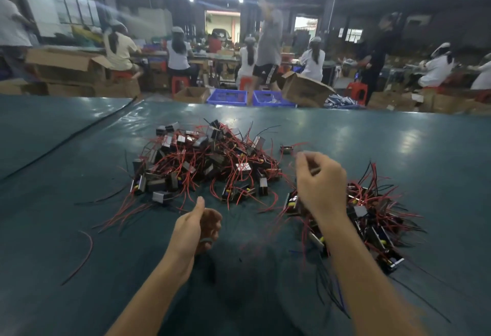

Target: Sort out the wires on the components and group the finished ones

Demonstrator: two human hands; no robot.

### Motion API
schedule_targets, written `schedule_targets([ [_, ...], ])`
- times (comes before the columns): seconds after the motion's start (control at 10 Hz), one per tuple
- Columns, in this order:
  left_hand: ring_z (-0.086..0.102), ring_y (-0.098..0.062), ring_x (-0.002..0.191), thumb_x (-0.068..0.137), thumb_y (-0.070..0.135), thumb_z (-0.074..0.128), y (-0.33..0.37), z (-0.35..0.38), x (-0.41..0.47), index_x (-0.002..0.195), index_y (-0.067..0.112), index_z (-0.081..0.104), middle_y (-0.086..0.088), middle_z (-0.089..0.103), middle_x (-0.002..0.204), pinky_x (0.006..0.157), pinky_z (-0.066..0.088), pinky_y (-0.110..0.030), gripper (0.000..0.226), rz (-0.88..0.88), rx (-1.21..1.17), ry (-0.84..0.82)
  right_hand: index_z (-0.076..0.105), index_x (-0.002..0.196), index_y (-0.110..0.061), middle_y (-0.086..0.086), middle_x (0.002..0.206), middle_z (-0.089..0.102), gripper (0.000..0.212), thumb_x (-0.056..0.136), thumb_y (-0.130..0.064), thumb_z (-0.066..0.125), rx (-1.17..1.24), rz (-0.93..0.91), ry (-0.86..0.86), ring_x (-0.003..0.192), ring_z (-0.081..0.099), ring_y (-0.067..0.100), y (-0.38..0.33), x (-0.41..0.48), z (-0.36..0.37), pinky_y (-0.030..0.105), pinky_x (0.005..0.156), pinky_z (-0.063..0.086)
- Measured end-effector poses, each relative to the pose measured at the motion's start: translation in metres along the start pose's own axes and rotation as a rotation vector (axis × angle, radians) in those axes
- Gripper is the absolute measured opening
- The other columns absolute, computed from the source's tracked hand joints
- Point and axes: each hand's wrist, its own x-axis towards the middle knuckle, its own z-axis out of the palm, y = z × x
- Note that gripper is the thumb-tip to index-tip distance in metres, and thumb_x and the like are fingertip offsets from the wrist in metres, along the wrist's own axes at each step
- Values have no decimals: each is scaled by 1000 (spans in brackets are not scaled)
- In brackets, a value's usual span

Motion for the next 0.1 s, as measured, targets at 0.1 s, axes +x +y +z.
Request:
schedule_targets([
  [0.1, 52, -12, 48, 101, 48, 40, -7, -3, 1, 65, 13, 67, -3, 61, 60, 47, 35, -25, 56, 11, 34, 17, 73, 99, -10, 4, 85, 71, 26, 98, -29, 55, -197, 107, -18, 75, 63, 21, 11, 25, -14, 25, 64, 42],
])
